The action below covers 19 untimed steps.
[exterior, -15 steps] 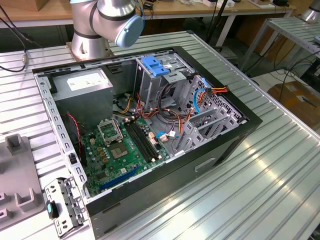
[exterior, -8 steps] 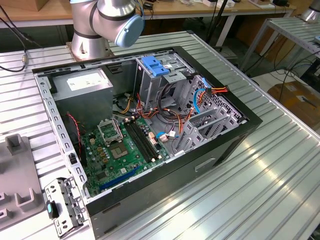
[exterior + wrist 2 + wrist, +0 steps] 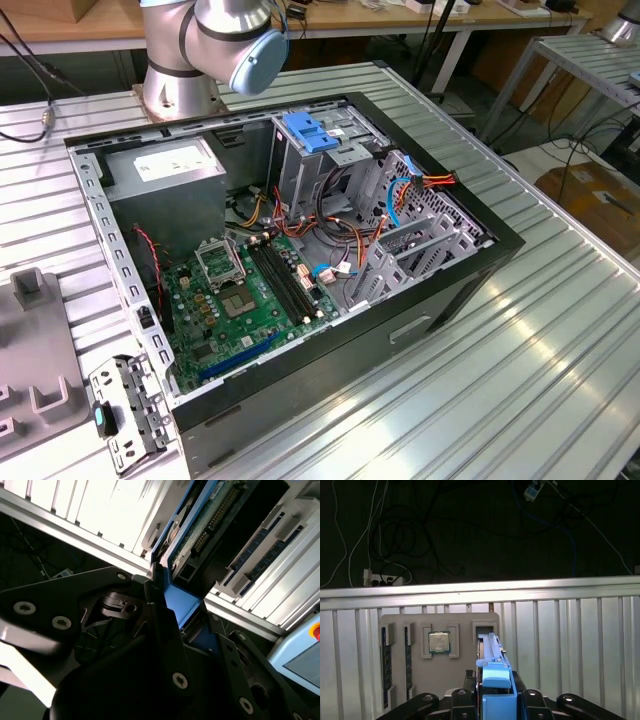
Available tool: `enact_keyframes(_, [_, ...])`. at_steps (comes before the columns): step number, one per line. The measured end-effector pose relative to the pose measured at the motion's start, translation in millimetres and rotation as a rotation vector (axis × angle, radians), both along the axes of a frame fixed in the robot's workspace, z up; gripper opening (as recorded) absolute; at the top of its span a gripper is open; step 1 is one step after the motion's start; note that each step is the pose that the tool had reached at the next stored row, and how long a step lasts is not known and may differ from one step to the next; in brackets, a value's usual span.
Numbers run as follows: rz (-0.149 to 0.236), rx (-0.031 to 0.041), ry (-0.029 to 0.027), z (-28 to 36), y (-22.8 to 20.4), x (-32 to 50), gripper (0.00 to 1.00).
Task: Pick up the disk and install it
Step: 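Pick up the disk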
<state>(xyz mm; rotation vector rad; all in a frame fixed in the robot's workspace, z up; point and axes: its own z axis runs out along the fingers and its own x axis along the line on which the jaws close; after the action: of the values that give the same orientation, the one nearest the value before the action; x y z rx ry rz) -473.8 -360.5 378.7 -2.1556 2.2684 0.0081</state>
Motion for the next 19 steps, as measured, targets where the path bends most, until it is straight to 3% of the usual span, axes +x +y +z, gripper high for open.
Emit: enact_keyframes(19, [0.000, 0.0000, 0.0000, 22.0, 0.0, 0.0, 0.37])
